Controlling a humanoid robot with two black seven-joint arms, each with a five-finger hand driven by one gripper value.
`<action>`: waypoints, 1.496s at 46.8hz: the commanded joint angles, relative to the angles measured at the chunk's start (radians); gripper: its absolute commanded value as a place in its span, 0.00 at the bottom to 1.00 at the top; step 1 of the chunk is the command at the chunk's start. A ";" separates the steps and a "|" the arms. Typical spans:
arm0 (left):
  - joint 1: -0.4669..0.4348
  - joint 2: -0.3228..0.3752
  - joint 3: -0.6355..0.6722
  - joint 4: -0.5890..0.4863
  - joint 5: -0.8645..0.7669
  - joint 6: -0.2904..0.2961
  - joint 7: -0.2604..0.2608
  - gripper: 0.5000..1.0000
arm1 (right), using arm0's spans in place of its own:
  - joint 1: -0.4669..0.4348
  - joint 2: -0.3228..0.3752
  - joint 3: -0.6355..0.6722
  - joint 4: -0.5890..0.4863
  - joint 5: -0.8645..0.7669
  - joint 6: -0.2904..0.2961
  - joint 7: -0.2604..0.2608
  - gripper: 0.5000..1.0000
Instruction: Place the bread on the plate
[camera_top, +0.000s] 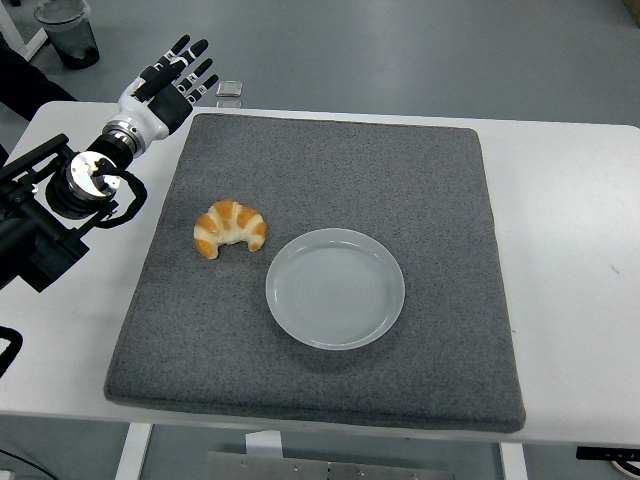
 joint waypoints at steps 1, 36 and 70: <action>0.000 0.000 0.000 0.000 0.000 0.000 0.000 0.99 | 0.000 0.000 0.000 0.000 0.000 0.000 0.000 0.86; -0.084 0.047 0.011 -0.006 0.336 -0.098 0.000 0.99 | 0.000 0.000 0.000 0.000 0.000 0.002 0.000 0.86; -0.072 0.232 0.020 -0.156 0.931 -0.314 0.000 0.98 | 0.002 0.000 0.002 0.000 0.000 0.002 0.000 0.86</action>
